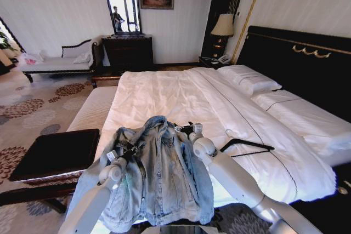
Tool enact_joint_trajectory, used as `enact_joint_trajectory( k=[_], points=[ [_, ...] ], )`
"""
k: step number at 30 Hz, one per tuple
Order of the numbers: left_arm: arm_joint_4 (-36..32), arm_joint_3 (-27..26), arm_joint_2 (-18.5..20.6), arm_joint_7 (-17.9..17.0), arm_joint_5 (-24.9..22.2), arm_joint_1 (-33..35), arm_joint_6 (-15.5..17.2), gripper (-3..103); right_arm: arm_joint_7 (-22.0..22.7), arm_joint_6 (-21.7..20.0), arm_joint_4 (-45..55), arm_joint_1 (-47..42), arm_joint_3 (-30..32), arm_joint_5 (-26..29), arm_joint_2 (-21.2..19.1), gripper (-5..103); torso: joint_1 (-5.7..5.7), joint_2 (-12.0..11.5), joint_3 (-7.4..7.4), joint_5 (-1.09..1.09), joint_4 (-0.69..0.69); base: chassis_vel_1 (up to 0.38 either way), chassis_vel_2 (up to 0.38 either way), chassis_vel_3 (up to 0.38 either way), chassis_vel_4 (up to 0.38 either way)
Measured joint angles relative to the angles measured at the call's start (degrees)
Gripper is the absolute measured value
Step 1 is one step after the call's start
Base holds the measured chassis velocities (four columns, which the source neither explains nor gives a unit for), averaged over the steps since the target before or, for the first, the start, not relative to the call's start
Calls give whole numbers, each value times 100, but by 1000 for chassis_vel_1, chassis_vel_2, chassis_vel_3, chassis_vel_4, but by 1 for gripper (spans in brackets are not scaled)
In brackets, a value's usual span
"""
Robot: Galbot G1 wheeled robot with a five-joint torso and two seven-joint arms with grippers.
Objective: Pick up the clothes from the bed and hang them on the clothes hanger.
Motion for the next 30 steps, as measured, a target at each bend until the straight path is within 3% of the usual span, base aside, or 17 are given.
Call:
enact_joint_trajectory(
  k=[2, 3, 4, 20, 30],
  points=[
    [7, -2, 25, -4, -30, -30, 0, 14, 2, 0, -5, -14, 7, -11, 25, 100, 0, 0, 0, 0, 0, 0, 0, 0, 0],
    [10, -2, 34, -5, -37, -37, 0, 14, 2, 1, -6, -18, 10, -14, 31, 100, 0, 0, 0, 0, 0, 0, 0, 0, 0],
    [27, 15, 86, 3, -22, -63, -9, 4, 4, 3, -9, -44, 25, -31, 57, 100, 0, 0, 0, 0, 0, 0, 0, 0, 0],
    [-382, -49, 570, -109, -310, -289, 14, 3, 15, 4, 61, -62, 42, -35, 157, 100, 0, 0, -1, 0, -1, 0, 0, 0, 0],
    [-600, -594, 881, -133, -651, -145, 43, 3, 51, -20, 134, -61, 68, 6, 125, 100, 0, 0, 0, 0, -1, 0, 0, 0, 0]
  ],
)
